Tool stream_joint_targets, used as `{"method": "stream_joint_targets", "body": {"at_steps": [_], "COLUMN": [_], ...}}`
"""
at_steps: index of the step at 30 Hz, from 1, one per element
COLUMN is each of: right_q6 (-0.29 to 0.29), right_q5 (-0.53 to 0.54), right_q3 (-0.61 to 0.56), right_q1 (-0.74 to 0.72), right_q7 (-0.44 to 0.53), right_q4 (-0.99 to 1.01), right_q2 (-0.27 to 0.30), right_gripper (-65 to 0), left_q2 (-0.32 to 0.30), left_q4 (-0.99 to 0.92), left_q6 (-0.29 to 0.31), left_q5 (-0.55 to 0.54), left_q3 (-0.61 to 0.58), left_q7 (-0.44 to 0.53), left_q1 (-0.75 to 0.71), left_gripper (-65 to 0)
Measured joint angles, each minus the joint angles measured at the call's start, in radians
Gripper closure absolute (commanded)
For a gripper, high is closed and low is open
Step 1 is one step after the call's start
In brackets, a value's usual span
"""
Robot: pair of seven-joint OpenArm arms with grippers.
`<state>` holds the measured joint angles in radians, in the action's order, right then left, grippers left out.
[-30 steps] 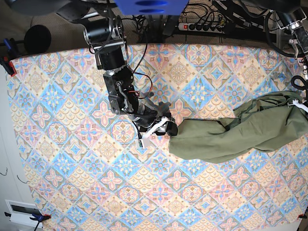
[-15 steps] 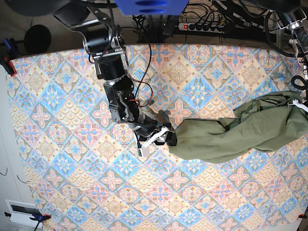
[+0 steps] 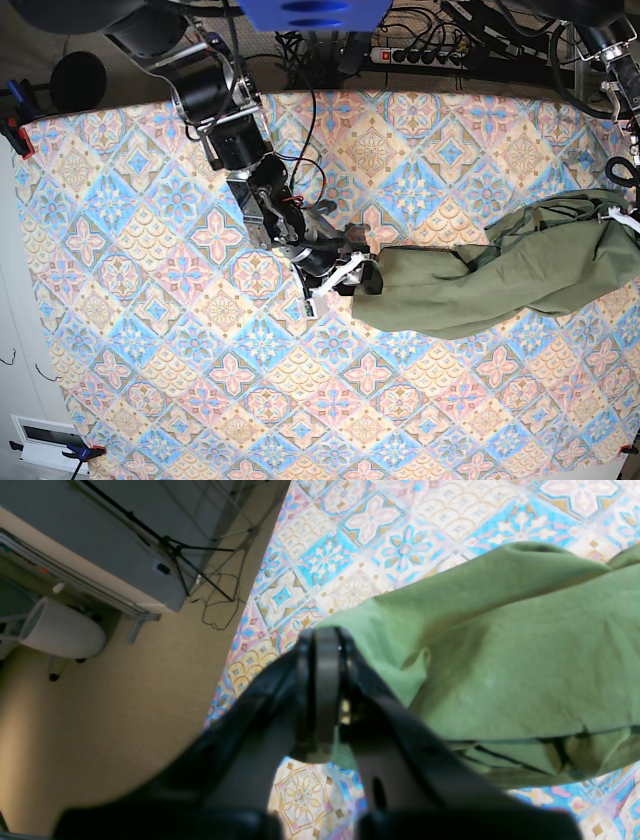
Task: Layout the t-shirt on the table in an organized manner, then fold the t-shirt properly
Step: 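Pull the grasped end with the right gripper away from the left gripper, then lift the t-shirt with both grippers and swing it flat over the table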
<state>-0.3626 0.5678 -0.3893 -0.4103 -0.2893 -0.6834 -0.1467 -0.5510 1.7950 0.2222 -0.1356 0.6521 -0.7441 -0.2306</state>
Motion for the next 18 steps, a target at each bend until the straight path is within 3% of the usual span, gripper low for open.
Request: {"method": "stream_joint_targets", "body": {"at_steps": [3,5,12,18], "right_q6": [0.0,0.001,0.002,0.003], "right_q5": [0.002,0.002,-0.003,-0.011], "right_q3": [-0.024,-0.029,-0.03,-0.034], "right_q1": [-0.012,-0.011,-0.005,0.013], "right_q7": [0.019,0.021,-0.009,-0.09], "right_q4": [0.017,0.017,0.013,-0.164], "right_q2": [0.0,-0.001,0.0,0.002], "right_gripper": [-32.0,-28.3,-2.1,-0.9], "left_q2": [0.0,0.0,0.0,0.0], "left_q4": [0.0,0.0,0.0,-0.001], "left_q6": [0.0,0.0,0.0,0.0], "left_q5": [0.0,0.0,0.0,0.0], "left_q3": [0.0,0.0,0.0,0.0], "left_q7": [0.0,0.0,0.001,0.001], "left_q1": [0.0,0.0,0.0,0.003], "left_gripper": [0.0,0.0,0.0,0.0]}}
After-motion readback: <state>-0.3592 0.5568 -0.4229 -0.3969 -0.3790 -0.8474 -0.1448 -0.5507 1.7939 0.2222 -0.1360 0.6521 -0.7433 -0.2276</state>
